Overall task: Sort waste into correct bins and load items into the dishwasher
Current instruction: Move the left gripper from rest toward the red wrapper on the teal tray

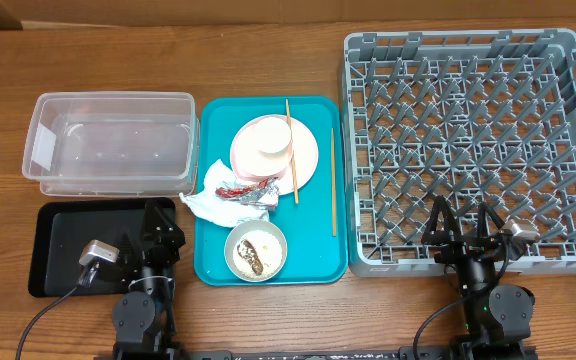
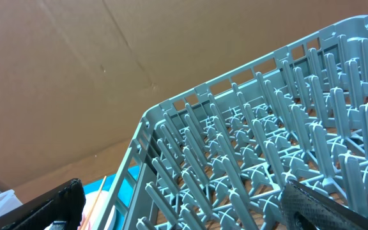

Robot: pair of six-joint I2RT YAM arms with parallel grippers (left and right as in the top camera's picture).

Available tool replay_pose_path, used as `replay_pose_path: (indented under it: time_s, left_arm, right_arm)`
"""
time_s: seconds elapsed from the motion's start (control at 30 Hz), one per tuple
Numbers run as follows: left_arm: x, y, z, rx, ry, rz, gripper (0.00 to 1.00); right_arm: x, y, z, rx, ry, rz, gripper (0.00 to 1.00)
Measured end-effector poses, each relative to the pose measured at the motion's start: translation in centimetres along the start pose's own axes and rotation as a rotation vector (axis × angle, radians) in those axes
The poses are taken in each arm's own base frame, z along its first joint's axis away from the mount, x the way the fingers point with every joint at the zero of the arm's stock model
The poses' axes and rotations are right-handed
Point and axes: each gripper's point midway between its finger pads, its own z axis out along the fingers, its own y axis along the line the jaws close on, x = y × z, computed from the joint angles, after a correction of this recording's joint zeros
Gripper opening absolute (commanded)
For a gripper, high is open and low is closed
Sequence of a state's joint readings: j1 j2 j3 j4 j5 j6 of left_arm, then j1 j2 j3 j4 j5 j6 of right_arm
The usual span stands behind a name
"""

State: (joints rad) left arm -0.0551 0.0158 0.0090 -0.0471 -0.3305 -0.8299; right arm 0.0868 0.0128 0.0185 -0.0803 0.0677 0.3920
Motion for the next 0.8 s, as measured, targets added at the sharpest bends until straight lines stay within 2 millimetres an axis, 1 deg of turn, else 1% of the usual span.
replay_pose_path:
  time_s: [0.13, 0.23, 0.33, 0.43, 0.53, 0.57, 0.6, 0.63, 0.67, 0.7, 0.77, 0.8]
  left_arm:
    - [-0.1, 0.1, 0.0, -0.003, -0.003, 0.029, 1.00]
    - [-0.2, 0.1, 0.0, -0.009, -0.011, 0.083, 1.00]
    - [-1.2, -0.2, 0.0, -0.006, -0.057, 0.101, 1.00]
    - [-3.1, -1.5, -0.3, 0.041, -0.144, 0.077, 1.00]
    - [-5.6, -3.7, -0.9, 0.130, -0.243, 0.023, 1.00]
    - [-5.9, -4.4, -1.1, 0.164, -0.255, 0.013, 1.00]
    - [-6.3, -5.6, -1.5, 0.225, -0.262, 0.004, 1.00]
    - [-6.3, -6.7, -1.7, 0.279, -0.250, 0.007, 1.00]
    - [-5.7, -7.7, -1.9, 0.325, -0.209, 0.026, 1.00]
    - [-4.6, -8.2, -1.9, 0.349, -0.142, 0.055, 1.00]
    - [-1.3, -8.2, -1.9, 0.327, 0.079, 0.125, 1.00]
    - [0.2, -7.7, -2.4, 0.283, 0.198, 0.153, 1.00]
  right_arm:
    - [0.0, 0.0, 0.0, 0.000, 0.000, 0.000, 1.00]
    - [0.0, 0.0, 0.0, 0.000, 0.000, 0.000, 1.00]
    - [0.0, 0.0, 0.0, 0.000, 0.001, 0.000, 1.00]
    - [0.0, 0.0, 0.0, 0.001, 0.001, 0.000, 1.00]
    - [0.0, 0.0, 0.0, 0.001, 0.001, 0.000, 1.00]
    - [0.0, 0.0, 0.0, 0.001, 0.001, 0.000, 1.00]
    - [0.0, 0.0, 0.0, 0.001, 0.001, 0.000, 1.00]
    - [0.0, 0.0, 0.0, 0.001, 0.001, 0.000, 1.00]
    - [0.0, 0.0, 0.0, 0.001, 0.001, 0.000, 1.00]
    - [0.0, 0.0, 0.0, 0.001, 0.002, 0.000, 1.00]
    - [0.1, 0.0, 0.0, 0.001, 0.002, 0.000, 1.00]
    - [0.1, 0.0, 0.0, 0.001, 0.003, 0.000, 1.00]
